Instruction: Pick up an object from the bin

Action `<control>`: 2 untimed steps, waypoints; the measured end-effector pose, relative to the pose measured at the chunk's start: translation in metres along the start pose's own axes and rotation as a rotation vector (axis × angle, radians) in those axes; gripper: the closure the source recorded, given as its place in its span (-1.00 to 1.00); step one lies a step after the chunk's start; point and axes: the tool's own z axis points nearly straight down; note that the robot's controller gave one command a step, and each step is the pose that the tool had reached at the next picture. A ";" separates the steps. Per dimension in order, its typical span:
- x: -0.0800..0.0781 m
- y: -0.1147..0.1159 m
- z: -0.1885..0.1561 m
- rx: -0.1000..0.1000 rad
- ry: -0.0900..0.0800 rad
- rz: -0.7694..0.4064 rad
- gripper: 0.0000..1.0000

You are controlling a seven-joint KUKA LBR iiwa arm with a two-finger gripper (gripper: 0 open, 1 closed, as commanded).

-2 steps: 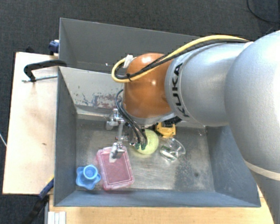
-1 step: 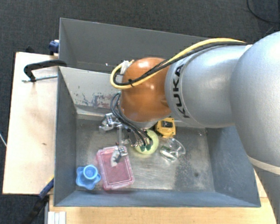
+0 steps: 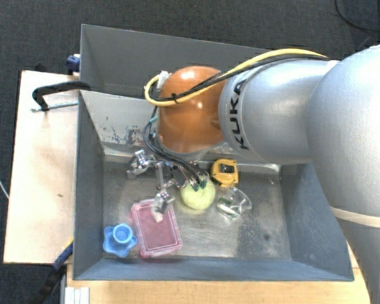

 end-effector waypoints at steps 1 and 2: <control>0.000 0.000 0.000 0.000 -0.004 0.000 -1.00; -0.001 0.000 0.000 0.000 -0.004 0.000 -1.00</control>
Offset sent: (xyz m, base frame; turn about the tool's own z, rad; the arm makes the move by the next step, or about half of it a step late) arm 0.0000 0.0000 0.0000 0.0000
